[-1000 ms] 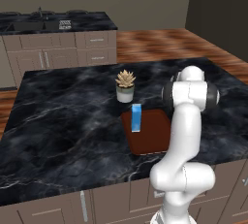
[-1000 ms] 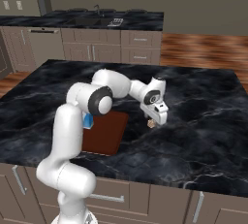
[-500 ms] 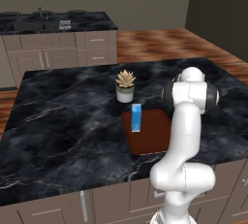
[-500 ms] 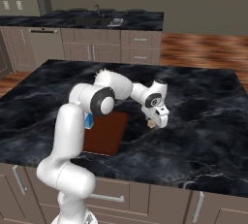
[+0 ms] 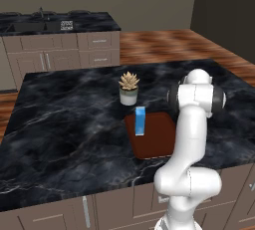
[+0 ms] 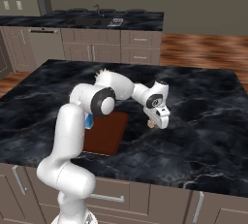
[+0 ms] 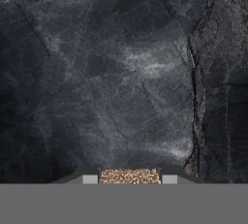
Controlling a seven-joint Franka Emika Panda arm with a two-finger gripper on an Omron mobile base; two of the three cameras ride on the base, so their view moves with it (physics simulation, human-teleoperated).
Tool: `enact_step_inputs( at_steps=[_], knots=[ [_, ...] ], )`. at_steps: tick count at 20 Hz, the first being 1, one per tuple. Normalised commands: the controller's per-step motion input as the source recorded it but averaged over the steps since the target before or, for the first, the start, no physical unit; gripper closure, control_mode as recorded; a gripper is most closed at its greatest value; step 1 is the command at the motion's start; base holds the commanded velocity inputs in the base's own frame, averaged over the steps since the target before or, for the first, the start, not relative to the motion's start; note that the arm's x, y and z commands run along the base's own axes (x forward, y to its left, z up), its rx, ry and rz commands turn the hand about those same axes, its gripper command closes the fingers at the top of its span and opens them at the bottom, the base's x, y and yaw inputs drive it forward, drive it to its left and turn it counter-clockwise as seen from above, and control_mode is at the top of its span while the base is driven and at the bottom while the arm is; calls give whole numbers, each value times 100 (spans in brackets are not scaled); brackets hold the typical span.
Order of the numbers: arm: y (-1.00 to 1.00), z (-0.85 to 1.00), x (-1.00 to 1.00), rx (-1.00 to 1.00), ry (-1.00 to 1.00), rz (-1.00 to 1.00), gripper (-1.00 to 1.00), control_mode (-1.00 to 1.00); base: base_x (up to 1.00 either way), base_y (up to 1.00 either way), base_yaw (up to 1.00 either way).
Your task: Take out the milk from the fridge and place it on the tray on the counter. Then take the sugar cube near the tray and place it in the tray.
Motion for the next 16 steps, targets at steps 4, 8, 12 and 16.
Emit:
enact_step_inputs(
  at_steps=[4,8,12,16],
  knots=[
    [0,-12,0,0,0,-6,100,-100,0,0,0],
    [-2,-3,-9,0,0,-7,100,-100,0,0,0],
    [-1,56,-63,1,4,0,100,-100,0,0,0],
    [33,52,-90,0,0,3,100,-100,0,0,0]
  ],
)
